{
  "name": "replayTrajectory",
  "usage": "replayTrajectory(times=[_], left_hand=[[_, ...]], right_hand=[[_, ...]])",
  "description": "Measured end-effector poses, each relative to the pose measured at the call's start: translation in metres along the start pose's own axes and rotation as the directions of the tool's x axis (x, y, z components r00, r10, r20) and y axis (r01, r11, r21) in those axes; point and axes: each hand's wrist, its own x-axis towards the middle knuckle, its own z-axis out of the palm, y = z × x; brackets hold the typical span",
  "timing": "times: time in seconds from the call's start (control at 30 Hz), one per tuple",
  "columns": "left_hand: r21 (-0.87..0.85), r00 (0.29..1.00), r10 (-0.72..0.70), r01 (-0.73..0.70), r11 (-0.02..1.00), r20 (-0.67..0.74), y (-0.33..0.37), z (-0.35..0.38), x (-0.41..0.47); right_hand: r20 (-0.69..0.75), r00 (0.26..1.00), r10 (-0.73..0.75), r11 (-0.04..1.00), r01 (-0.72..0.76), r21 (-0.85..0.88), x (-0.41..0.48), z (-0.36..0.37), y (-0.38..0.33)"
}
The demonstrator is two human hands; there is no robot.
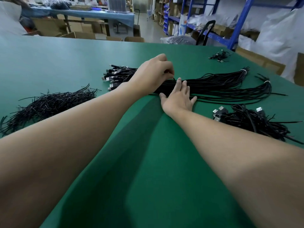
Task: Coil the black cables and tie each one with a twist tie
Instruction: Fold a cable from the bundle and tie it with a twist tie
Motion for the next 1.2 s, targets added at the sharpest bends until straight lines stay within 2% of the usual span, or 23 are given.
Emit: replayTrajectory(times=[0.07, 0.13, 0.27, 0.37, 0.47, 0.53, 0.67, 0.77, 0.83, 0.9, 0.93, 0.97, 1.0, 1.07, 1.1, 1.13, 1.17, 1.2], left_hand=[[0.026, 0.997, 0.069, -0.070, 0.997, 0.024, 0.004, -0.007, -0.001], [0.077, 0.996, 0.078, -0.081, 0.994, 0.037, 0.003, -0.015, 0.000], [0.249, 0.994, -0.099, 0.083, 0.965, 0.055, -0.015, -0.032, 0.001], [0.189, 0.995, -0.100, 0.098, 0.977, -0.001, -0.018, -0.042, -0.003], [0.048, 0.984, -0.040, 0.049, 0.998, -0.174, -0.004, -0.052, -0.004], [0.023, 0.967, -0.028, 0.035, 0.999, -0.253, 0.007, -0.059, -0.005], [0.300, 0.984, -0.087, 0.131, 0.945, -0.156, 0.014, -0.075, -0.014], [0.377, 0.984, -0.134, 0.170, 0.911, -0.121, 0.015, -0.095, -0.031], [0.279, 0.962, -0.186, 0.237, 0.931, -0.199, 0.016, -0.110, -0.045], [-0.090, 0.892, -0.335, 0.323, 0.942, -0.303, 0.018, -0.123, -0.061], [-0.322, 0.844, -0.436, 0.338, 0.884, -0.312, 0.019, -0.127, -0.069], [-0.514, 0.799, -0.536, 0.348, 0.784, -0.275, 0.025, -0.129, -0.078], [-0.648, 0.764, -0.613, 0.366, 0.668, -0.202, 0.033, -0.128, -0.088], [-0.804, 0.726, -0.686, 0.386, 0.452, -0.037, 0.050, -0.120, -0.105], [-0.857, 0.718, -0.695, 0.380, 0.349, 0.036, 0.059, -0.115, -0.112], [-0.896, 0.715, -0.692, 0.367, 0.249, 0.100, 0.065, -0.110, -0.119], [-0.921, 0.719, -0.678, 0.351, 0.166, 0.153, 0.072, -0.106, -0.124], [-0.929, 0.728, -0.661, 0.347, 0.126, 0.183, 0.077, -0.102, -0.130]], right_hand=[[0.017, 1.000, 0.022, 0.999, -0.022, -0.027, 0.004, 0.003, 0.000], [0.038, 0.999, 0.028, 0.998, -0.026, -0.059, 0.006, 0.004, 0.001], [0.035, 0.999, -0.002, 0.999, 0.003, -0.039, 0.003, 0.004, 0.004], [0.044, 0.999, -0.008, 0.998, 0.011, -0.066, 0.002, 0.003, 0.004], [0.064, 0.998, 0.008, 0.995, -0.002, -0.102, 0.002, 0.004, 0.003], [0.076, 0.997, 0.022, 0.995, -0.014, -0.096, 0.003, 0.004, 0.003], [0.080, 0.997, 0.023, 0.997, -0.017, -0.076, 0.004, 0.004, 0.003], [0.039, 0.999, 0.021, 1.000, -0.021, 0.000, 0.001, 0.003, 0.003], [-0.031, 0.998, 0.053, 0.991, -0.049, 0.121, -0.001, -0.001, 0.005], [-0.130, 0.986, 0.107, 0.966, -0.073, 0.248, -0.004, -0.007, 0.007], [-0.178, 0.975, 0.134, 0.952, -0.077, 0.295, -0.007, -0.009, 0.008], [-0.237, 0.959, 0.154, 0.939, -0.068, 0.337, -0.011, -0.014, 0.008], [-0.297, 0.939, 0.173, 0.923, -0.049, 0.383, -0.016, -0.018, 0.009], [-0.349, 0.911, 0.219, 0.867, -0.018, 0.499, -0.031, -0.026, 0.007], [-0.285, 0.924, 0.256, 0.784, -0.026, 0.621, -0.043, -0.030, 0.002], [-0.141, 0.955, 0.260, 0.639, -0.061, 0.767, -0.058, -0.034, -0.004], [0.016, 0.982, 0.190, 0.491, -0.109, 0.865, -0.076, -0.040, -0.010], [0.140, 0.989, 0.050, 0.393, -0.149, 0.908, -0.093, -0.045, -0.016]])
